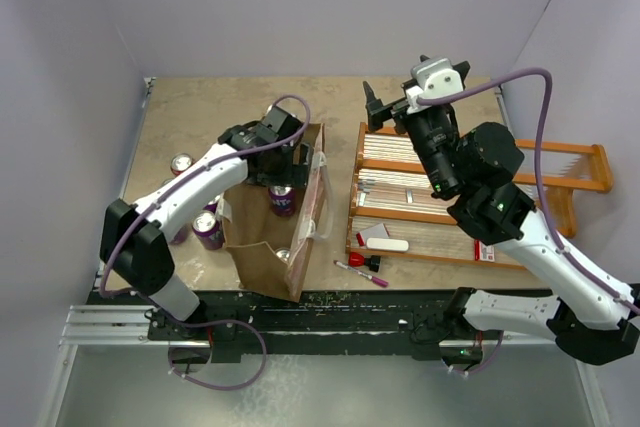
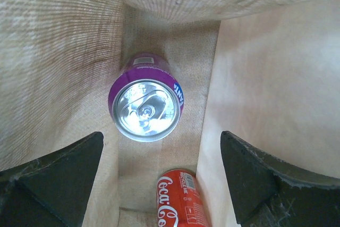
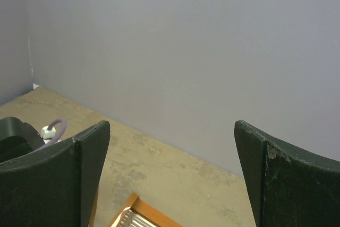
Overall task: Take the beverage out of the canvas bag
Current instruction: Take out the drink from the canvas bag, then place the drink at the center of the board.
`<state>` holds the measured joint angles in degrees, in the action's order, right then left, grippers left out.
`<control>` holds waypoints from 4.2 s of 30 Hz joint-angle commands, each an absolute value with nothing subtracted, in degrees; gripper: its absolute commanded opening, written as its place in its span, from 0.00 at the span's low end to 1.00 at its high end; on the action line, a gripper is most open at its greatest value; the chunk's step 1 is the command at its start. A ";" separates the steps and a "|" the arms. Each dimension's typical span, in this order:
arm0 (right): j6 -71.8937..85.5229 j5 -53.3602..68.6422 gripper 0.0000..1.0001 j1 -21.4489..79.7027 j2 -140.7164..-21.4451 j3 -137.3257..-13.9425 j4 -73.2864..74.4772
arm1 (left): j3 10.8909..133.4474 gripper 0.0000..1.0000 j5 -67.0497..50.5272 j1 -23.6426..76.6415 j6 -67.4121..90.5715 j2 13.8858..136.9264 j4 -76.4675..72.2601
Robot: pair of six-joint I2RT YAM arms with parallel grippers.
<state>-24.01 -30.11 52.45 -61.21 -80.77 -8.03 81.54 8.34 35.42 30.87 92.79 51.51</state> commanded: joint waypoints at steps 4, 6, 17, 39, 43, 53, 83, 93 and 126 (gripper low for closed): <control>-24.23 -27.86 1.00 52.29 -61.85 -84.22 -9.67 | 77.21 0.94 9.19 35.23 32.44 89.70 45.99; -24.69 -27.80 1.00 52.29 -61.87 -84.46 -9.45 | 77.23 0.92 9.29 35.07 32.43 92.23 46.11; -24.35 -27.20 1.00 52.29 -60.78 -84.21 -8.18 | 74.17 0.84 8.19 34.84 30.61 99.86 42.72; 0.38 -16.01 1.00 52.34 -58.69 -83.15 -0.90 | 86.74 0.03 3.98 34.86 31.56 89.95 49.11; -3.14 -14.43 1.00 52.33 -63.15 -86.90 -2.19 | 88.80 0.00 3.23 34.87 32.57 86.57 50.58; -4.68 -13.28 1.00 52.29 -64.91 -88.42 -2.14 | 94.38 0.00 3.78 34.76 34.56 78.66 54.60; -5.37 -12.36 1.00 52.29 -63.46 -89.43 -0.97 | 99.81 0.00 41.06 30.07 21.97 66.31 50.60; -5.10 -11.67 1.00 52.29 -62.91 -89.18 -0.47 | 88.91 0.00 32.72 11.91 18.48 66.62 46.28; -5.34 -14.22 1.00 52.29 -60.37 -86.15 0.57 | 74.46 0.00 9.47 -20.69 23.88 91.27 24.51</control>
<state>-4.58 -12.64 52.45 -61.87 -86.56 1.93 72.84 12.12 -19.35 24.45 91.22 32.12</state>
